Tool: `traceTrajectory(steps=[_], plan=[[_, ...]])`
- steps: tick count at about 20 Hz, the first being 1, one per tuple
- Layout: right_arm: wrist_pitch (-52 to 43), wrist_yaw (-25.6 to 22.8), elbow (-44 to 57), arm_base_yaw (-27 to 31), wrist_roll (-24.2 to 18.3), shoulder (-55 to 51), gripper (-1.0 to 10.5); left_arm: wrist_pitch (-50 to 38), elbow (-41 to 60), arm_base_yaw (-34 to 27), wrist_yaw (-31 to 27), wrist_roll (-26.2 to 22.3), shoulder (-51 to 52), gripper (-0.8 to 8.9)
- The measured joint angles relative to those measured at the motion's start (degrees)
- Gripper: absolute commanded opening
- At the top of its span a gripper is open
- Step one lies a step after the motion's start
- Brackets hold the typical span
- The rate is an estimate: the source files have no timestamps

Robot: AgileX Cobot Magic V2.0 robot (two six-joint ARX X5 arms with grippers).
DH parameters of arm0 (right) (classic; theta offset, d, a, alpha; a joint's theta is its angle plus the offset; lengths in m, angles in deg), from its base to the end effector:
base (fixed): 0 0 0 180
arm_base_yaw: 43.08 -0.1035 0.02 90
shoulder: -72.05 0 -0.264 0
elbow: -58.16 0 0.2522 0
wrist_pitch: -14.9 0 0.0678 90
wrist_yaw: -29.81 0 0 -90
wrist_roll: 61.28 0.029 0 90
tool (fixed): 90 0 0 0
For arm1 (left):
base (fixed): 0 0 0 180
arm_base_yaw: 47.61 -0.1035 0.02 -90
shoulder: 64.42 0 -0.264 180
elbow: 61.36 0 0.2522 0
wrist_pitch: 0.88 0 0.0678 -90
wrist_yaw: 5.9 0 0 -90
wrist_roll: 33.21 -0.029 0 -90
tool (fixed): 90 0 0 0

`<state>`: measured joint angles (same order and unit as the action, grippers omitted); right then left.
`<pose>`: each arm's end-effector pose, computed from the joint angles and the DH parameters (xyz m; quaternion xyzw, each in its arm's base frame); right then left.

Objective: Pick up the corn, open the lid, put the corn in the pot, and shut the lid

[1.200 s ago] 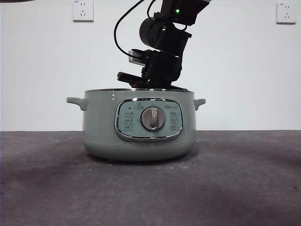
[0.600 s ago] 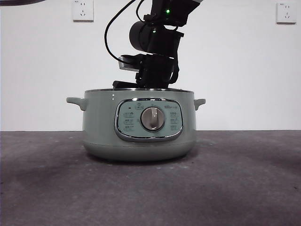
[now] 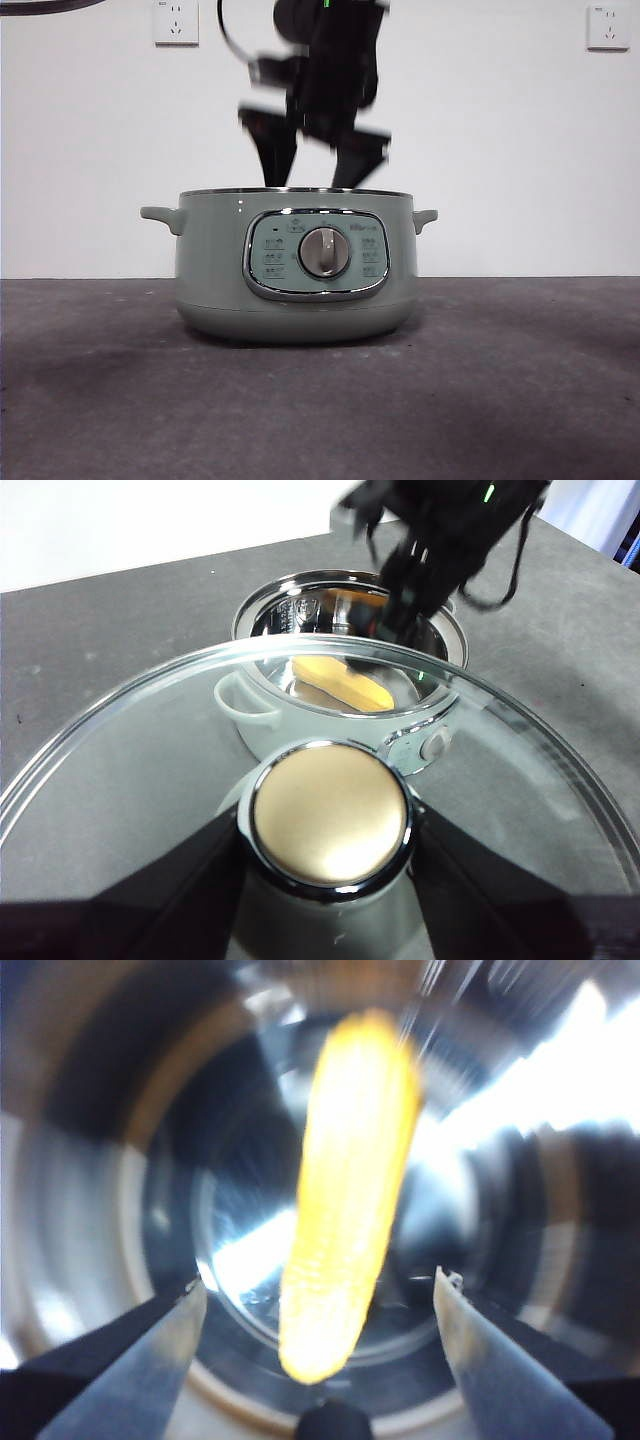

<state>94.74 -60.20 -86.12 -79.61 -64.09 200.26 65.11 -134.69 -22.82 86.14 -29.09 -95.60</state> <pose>0.3764 0.2788 0.2939 -0.1853 0.4949 0.2783 0.8020 0.0628 -0.0301 0.3703 0.0065 0.2105 -0.2196 0.9526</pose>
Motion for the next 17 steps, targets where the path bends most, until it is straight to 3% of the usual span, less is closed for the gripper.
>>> traceTrajectory(steps=[4,8,13,17], plan=[[11.56,-0.98,-19.30,0.00,0.87,-0.02,3.8,-4.42,0.00,0.00,0.33,-0.81,-4.02,-0.08],[11.56,0.37,-21.22,-0.13,3.28,-6.05,3.8,-12.11,0.00,0.02,2.54,-1.99,-12.02,-0.08],[11.56,0.33,-7.98,-0.15,3.48,-21.27,3.8,-22.49,-1.25,0.07,8.57,-2.67,-22.73,-0.08],[11.58,0.35,13.42,-0.20,3.45,-38.42,3.8,-26.12,-7.45,0.07,9.88,-4.20,-33.48,-0.08]])
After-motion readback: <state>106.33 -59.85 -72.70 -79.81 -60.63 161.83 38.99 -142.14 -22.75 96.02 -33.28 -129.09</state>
